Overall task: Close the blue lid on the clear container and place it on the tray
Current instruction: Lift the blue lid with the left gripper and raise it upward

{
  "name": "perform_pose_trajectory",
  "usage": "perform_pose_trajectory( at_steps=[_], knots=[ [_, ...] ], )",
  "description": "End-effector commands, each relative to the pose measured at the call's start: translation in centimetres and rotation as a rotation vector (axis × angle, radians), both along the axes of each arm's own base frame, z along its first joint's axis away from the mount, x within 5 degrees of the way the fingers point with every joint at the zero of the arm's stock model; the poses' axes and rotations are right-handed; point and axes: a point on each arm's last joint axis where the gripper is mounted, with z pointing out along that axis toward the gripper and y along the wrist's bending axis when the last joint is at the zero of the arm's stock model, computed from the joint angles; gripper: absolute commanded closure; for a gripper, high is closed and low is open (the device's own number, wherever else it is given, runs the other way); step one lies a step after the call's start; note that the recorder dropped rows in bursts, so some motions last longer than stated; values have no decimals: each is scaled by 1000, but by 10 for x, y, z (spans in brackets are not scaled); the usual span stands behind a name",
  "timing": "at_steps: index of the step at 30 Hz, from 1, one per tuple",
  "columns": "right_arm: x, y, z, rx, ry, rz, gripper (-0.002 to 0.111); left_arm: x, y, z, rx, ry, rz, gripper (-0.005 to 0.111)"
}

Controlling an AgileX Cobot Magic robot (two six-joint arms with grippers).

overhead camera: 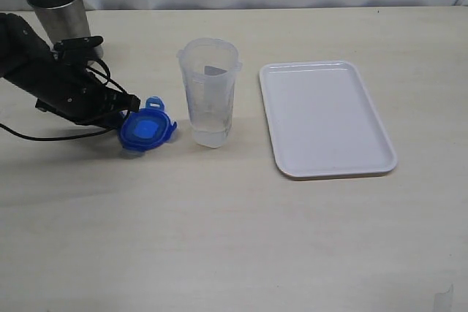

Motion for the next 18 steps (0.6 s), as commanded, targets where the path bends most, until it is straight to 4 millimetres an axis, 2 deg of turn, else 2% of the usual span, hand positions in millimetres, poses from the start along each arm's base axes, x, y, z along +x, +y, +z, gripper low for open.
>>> perform_pose_trajectory(
  at_steps=[1, 6, 9, 18],
  knots=[
    [0, 0, 0, 4, -9, -5, 104, -1, 0, 0, 7, 15, -26, 107],
    [0, 0, 0, 4, -9, -5, 104, -3, 1, 2, 27, 16, -59, 107],
    [0, 0, 0, 4, -9, -5, 104, -2, 1, 12, 25, -13, -62, 107],
    [0, 0, 0, 4, -9, -5, 104, -6, 3, 83, 2, -229, -48, 107]
  ],
)
